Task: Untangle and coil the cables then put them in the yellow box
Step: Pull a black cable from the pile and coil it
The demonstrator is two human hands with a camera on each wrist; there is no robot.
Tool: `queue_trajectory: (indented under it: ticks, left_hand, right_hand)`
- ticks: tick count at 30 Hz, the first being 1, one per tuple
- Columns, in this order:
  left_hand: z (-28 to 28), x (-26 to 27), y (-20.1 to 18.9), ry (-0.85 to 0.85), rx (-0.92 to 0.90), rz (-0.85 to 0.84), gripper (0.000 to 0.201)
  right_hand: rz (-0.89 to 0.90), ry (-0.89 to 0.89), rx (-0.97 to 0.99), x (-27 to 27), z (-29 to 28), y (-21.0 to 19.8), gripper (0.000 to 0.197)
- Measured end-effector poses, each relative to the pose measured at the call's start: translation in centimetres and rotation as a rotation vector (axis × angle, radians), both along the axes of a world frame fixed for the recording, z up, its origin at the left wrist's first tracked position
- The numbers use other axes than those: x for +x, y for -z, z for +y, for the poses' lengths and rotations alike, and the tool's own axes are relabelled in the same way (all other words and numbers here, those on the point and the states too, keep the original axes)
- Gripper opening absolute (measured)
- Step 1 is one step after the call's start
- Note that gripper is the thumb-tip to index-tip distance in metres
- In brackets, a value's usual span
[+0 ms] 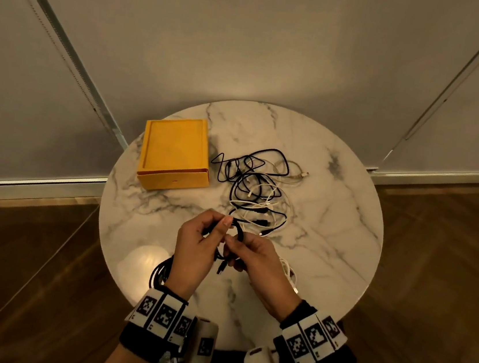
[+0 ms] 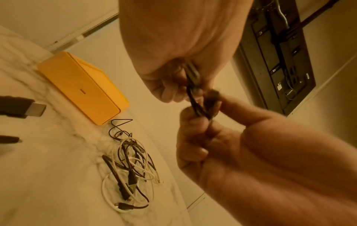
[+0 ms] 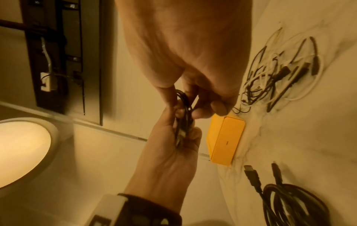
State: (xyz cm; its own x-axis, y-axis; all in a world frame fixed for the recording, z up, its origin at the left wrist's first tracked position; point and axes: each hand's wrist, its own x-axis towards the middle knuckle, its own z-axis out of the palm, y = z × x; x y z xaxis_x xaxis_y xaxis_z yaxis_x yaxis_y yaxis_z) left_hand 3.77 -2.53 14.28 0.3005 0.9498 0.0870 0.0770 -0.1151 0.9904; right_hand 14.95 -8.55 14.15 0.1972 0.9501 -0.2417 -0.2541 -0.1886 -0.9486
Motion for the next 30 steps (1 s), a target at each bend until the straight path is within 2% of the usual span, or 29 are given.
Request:
queue_trajectory:
  ticks: [2,5,11,15,18,21,24,27,30]
  left_hand:
    - [0.1,0.3,0.5,0.033,-0.055,-0.025,0.016]
    - [-0.2,0.6,0.8,0.069,-0.127,-0.045,0.011]
    - [-0.2,0.4,2.3,0.125,-0.168,-0.055,0.010]
    - [-1.0,0.2,3.5,0.234,-0.161,0.062,0.007]
    - [-1.7,-0.3,5.2,0.383,-0.242,0.197,0.012]
    - [-2.2,-0.5,7.0,0.575,-0.352,0.302,0.013]
    - [-2.4,-0.3,8.0,0.640,-0.380,0.342,0.006]
    - [-2.4,0.1,8.2,0.586,-0.384,0.317,0.008]
    - [-2.4,-0.1,7.9,0.546,-0.355,0.272,0.007]
  right_hand:
    - [-0.012,0.088,0.015,0.8,-0.2,0.5,0.017]
    - [0.074,0.156,0.018,2.0,-0.5,0.6,0.016]
    - [0.064,0.041,-0.025,3.5,-1.8,1.3,0.010]
    - [0.054,-0.008,-0.132,4.2,-3.7,2.6,0.012]
    - [-0.093,-0.077,-0.234,5.5,-5.5,4.1,0.011]
    - [-0.267,-0.260,-0.347,6.3,-7.1,5.4,0.004]
    - [-0.307,-0.315,-0.413,6.6,-7.5,5.8,0.010]
    - [-0.236,-0.267,-0.417,6.6,-7.0,5.7,0.003]
    - [0.015,-0.195,-0.425,6.2,-6.7,6.0,0.002]
